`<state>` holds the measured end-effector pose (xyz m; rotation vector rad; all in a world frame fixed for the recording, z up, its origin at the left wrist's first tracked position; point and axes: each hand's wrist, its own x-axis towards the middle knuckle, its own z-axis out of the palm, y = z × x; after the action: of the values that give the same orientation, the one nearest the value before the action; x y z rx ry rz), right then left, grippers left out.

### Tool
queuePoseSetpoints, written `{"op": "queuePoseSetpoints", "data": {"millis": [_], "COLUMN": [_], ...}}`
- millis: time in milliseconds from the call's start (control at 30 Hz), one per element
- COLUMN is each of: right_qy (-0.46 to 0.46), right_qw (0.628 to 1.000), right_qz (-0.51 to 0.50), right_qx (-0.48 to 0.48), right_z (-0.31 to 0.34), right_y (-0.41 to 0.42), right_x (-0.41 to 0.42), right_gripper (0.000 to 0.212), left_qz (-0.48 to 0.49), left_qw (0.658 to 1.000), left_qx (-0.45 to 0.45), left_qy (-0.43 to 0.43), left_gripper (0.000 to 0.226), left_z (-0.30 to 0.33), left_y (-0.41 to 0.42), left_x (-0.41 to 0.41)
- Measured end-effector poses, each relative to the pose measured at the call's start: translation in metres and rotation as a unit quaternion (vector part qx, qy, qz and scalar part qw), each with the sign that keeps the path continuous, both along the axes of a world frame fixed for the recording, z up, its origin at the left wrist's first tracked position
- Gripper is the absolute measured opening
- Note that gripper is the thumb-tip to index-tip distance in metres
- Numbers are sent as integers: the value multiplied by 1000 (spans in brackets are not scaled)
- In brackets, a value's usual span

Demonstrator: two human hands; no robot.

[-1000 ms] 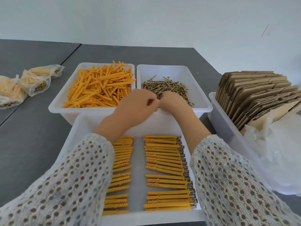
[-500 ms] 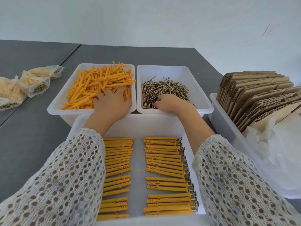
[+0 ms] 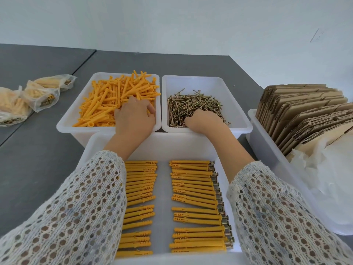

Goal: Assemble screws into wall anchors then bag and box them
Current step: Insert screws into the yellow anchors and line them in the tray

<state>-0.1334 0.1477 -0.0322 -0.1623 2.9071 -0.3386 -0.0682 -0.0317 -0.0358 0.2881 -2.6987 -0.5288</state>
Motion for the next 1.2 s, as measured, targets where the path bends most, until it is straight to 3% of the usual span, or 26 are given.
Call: {"op": "queuePoseSetpoints", "data": {"millis": [200, 433, 767, 867, 967, 1033, 1200], "right_qy": [0, -20, -70, -59, -46, -31, 35], "right_qw": [999, 999, 996, 997, 998, 998, 998], "right_qz": [-4, -14, 9, 7, 3, -14, -46], "right_qx": [-37, -27, -50, -51, -48, -44, -30], "right_z": [2, 7, 4, 3, 3, 3, 4], "right_y": [3, 1, -4, -2, -1, 0, 1], "right_x": [3, 7, 0, -1, 0, 2, 9], "right_gripper": [21, 17, 26, 22, 19, 16, 29], "left_qz": [-11, -17, -3, 13, 30, 39, -15], "left_qw": [991, 981, 969, 977, 997, 998, 992], "left_qx": [123, 182, 238, 206, 70, 32, 101], "left_qy": [45, 60, 63, 45, 32, 37, 70], "left_gripper": [27, 8, 7, 11, 31, 38, 35], "left_z": [-2, -3, -2, -1, -6, -8, -6], "left_y": [-2, -5, -8, -7, -1, 2, -1], "left_x": [2, -2, -6, -5, -2, -2, -2]}}
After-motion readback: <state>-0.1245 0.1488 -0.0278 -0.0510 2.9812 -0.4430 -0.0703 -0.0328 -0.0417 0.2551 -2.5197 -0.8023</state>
